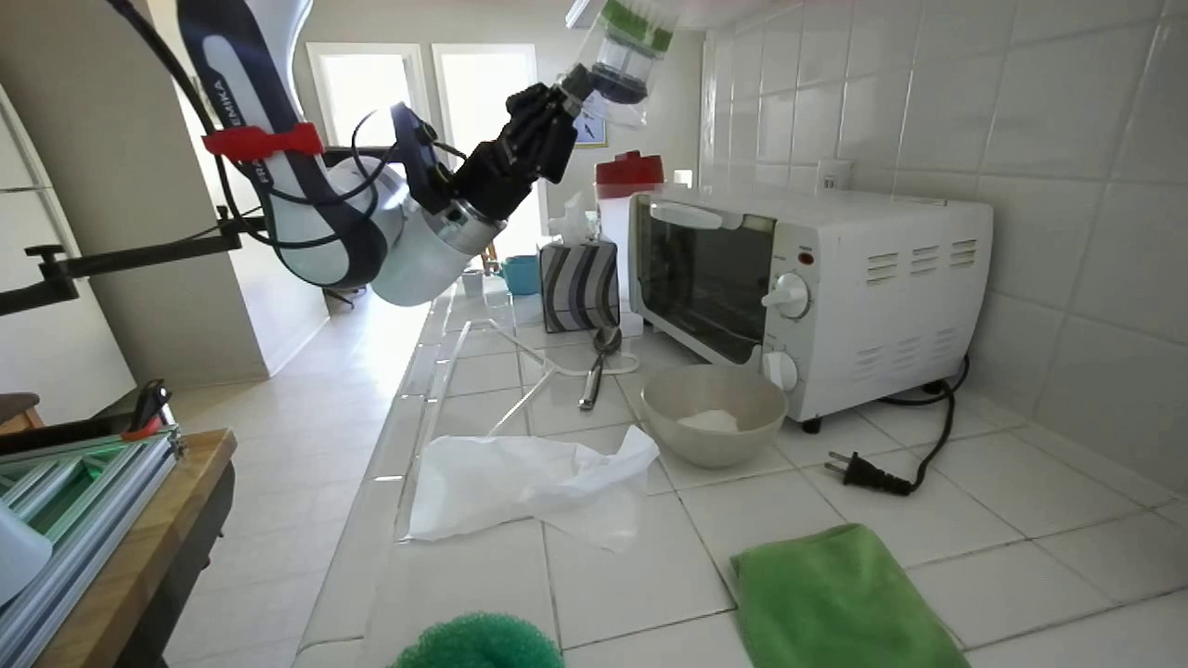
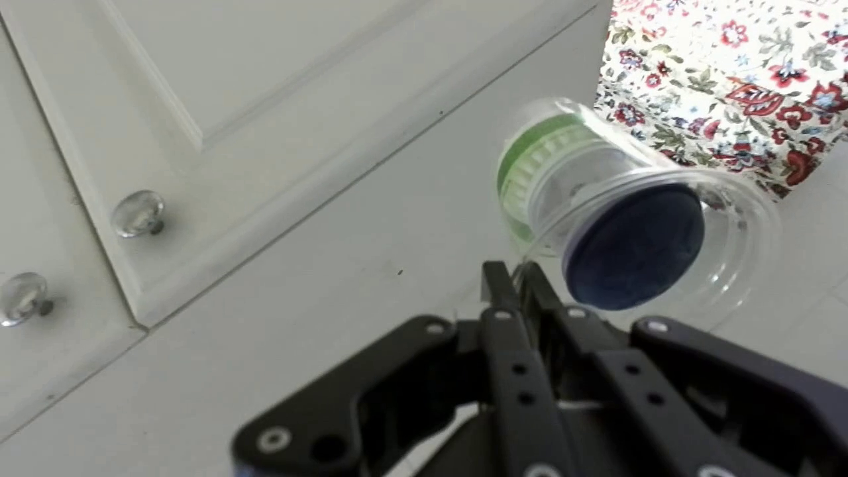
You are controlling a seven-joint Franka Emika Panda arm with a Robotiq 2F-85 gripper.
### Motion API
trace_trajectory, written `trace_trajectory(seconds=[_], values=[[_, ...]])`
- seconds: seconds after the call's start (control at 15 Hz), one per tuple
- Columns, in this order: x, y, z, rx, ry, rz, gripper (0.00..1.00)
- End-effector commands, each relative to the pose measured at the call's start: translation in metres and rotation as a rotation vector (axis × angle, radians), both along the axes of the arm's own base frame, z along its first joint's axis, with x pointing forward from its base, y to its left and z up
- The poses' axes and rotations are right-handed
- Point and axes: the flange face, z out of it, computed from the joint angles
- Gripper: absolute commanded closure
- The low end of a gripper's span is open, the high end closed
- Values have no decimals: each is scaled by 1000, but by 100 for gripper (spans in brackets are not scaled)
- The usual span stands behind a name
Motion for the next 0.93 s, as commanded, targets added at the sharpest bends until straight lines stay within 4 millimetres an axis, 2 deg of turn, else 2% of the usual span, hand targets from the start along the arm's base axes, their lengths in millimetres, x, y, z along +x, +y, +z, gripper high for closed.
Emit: trace_trajectory(seconds=[0.0,0.47,0.6,0.67,0.87], values=[[4,-1,2,-68,-53,45,98],[6,-2,-1,-41,-33,37,98],[3,3,-5,-3,1,25,98],[-1,9,-8,67,86,31,98],[-3,17,-8,100,72,9,98]])
